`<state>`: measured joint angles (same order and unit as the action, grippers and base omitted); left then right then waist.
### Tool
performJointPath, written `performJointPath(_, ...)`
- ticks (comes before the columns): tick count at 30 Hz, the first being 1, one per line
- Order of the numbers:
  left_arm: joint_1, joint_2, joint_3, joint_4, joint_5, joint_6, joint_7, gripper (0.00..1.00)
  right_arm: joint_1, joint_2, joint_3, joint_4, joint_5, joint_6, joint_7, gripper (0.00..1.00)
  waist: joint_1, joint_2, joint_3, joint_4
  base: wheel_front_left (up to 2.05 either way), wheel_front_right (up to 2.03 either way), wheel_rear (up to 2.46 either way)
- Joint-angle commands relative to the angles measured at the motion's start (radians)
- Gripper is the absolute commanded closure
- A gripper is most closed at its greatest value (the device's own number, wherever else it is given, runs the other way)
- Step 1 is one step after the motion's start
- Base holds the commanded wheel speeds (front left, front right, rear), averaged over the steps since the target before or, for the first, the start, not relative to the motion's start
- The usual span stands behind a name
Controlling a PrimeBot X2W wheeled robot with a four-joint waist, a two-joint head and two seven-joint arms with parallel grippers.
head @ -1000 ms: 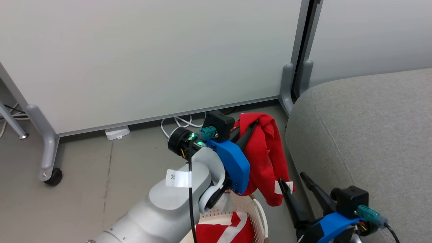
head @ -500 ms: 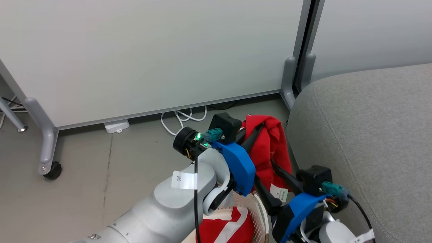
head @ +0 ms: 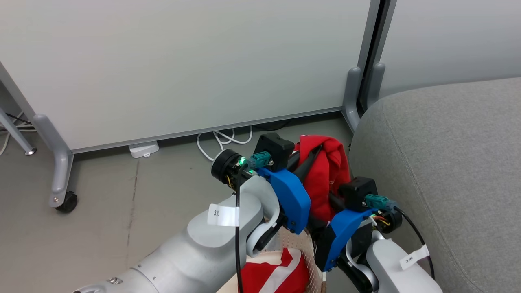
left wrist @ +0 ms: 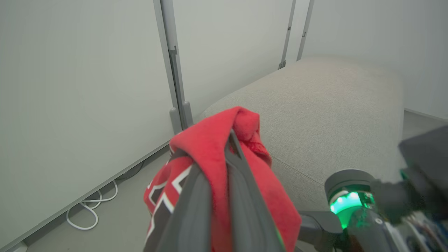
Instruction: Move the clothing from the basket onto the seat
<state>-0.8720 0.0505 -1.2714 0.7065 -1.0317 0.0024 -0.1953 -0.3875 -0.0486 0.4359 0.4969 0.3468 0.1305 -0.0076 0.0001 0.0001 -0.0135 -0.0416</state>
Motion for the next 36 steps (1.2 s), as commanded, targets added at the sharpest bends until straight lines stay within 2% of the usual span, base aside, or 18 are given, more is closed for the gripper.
performJointPath(1,-0.018,0.000,-0.001,-0.001,-0.005,-0.002,-0.006,1.00,-0.028,-0.003,0.012,0.022,0.011,0.000,-0.009,1.00,-0.0001,-0.0001,-0.002,0.001,0.00,0.00,0.00)
performJointPath(8,-0.024,0.000,-0.007,0.006,-0.005,-0.015,-0.014,1.00,-0.052,-0.003,0.033,0.084,0.044,0.000,-0.040,1.00,-0.0001,-0.0001,-0.006,0.001,0.00,0.00,0.00)
performJointPath(25,-0.013,0.000,-0.012,0.031,0.011,-0.043,-0.021,1.00,-0.056,-0.003,0.045,0.122,0.047,0.000,-0.066,1.00,-0.0001,-0.0001,-0.017,-0.014,0.00,0.00,0.00)
performJointPath(27,-0.008,0.000,-0.012,0.030,0.012,-0.047,-0.019,0.58,-0.054,-0.003,0.048,0.123,0.046,0.000,-0.068,1.00,-0.0001,-0.0001,-0.018,-0.014,0.00,0.00,0.00)
performJointPath(28,-0.006,0.000,-0.012,0.026,0.015,-0.050,-0.023,0.58,-0.054,-0.003,0.050,0.122,0.044,0.000,-0.069,1.00,-0.0001,-0.0001,-0.019,-0.014,0.00,0.00,0.00)
performJointPath(29,-0.003,0.000,-0.012,0.025,0.022,-0.052,-0.029,0.00,-0.054,-0.003,0.051,0.122,0.043,0.000,-0.069,1.00,-0.0001,-0.0001,-0.020,-0.015,0.00,0.00,0.00)
performJointPath(36,0.043,0.005,0.017,0.028,0.095,-0.065,-0.069,0.00,-0.056,-0.003,0.044,0.103,0.043,0.000,-0.069,1.00,-0.0001,-0.0001,-0.023,-0.015,0.00,0.00,0.00)
